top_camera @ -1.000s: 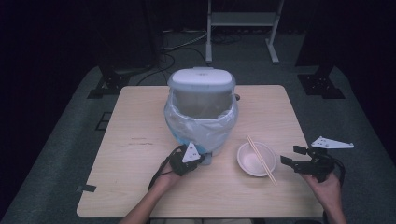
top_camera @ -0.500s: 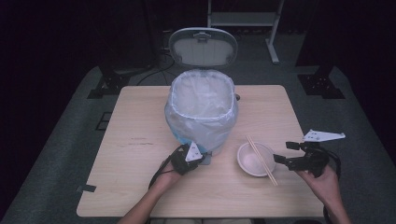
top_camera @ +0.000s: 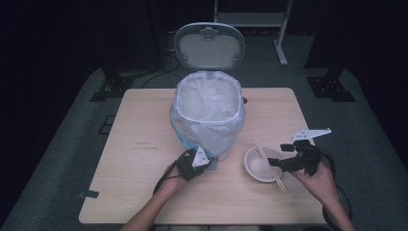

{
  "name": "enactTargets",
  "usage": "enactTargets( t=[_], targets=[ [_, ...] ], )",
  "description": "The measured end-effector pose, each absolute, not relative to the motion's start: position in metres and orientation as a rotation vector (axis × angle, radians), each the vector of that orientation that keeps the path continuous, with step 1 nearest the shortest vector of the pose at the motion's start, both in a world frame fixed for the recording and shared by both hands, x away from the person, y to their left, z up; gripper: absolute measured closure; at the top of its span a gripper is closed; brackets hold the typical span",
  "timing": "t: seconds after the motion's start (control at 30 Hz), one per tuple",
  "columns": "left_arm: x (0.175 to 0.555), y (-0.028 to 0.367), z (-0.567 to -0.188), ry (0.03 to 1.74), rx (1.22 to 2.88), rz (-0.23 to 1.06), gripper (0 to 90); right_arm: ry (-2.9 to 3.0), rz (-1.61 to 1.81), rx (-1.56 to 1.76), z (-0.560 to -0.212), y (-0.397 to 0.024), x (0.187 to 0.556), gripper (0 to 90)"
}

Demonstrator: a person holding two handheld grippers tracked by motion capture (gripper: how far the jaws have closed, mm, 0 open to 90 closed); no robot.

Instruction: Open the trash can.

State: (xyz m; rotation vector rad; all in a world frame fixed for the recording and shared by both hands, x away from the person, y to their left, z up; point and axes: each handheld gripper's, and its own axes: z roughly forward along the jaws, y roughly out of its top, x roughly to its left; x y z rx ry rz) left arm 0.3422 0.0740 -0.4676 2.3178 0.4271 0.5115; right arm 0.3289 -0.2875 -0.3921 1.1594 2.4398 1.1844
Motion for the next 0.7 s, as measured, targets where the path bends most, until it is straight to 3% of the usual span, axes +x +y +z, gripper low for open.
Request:
enactTargets(
  t=[0.03, 0.07, 0.43, 0.7],
  targets=[
    [0.342, 0.074, -0.468, 0.428, 2.317, 0.511, 90.0, 2.446, 1.172, 1.158, -0.393, -0.285, 0.331, 16.3],
    [0.342, 0.074, -0.468, 0.429, 2.317, 0.511, 90.0, 2.461, 1.153, 1.157, -0.395, -0.282, 0.334, 22.1],
    [0.342, 0.074, -0.468, 0.440, 2.309, 0.500, 90.0, 2.524, 1.033, 1.178, -0.411, -0.265, 0.352, 23.5],
    [0.342, 0.074, -0.468, 0.449, 2.306, 0.493, 90.0, 2.559, 0.950, 1.185, -0.420, -0.260, 0.359, 33.2]
  ],
)
